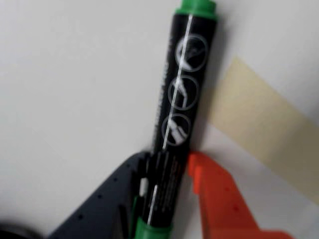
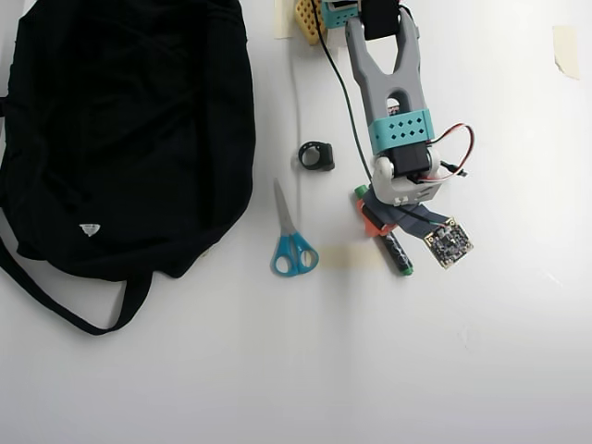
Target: Put the green marker into the black bag
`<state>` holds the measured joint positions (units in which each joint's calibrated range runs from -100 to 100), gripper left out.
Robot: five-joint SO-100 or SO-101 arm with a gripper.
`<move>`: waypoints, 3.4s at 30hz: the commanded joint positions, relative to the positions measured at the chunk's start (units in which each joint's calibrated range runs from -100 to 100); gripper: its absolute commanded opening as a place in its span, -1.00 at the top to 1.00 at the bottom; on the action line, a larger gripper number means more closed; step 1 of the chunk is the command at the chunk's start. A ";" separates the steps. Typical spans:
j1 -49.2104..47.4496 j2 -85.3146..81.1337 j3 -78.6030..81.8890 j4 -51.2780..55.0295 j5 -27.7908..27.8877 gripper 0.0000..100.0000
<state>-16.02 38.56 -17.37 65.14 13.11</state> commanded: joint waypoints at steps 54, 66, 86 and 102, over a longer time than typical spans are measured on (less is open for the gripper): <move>0.09 -3.05 -18.38 13.16 -3.83 0.96; -0.51 -3.05 -29.08 23.75 -10.70 0.96; 0.24 -5.37 -33.84 34.35 -10.28 0.96; 0.68 -22.22 -9.76 34.26 -11.38 0.96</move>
<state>-15.94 22.79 -30.50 98.97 1.93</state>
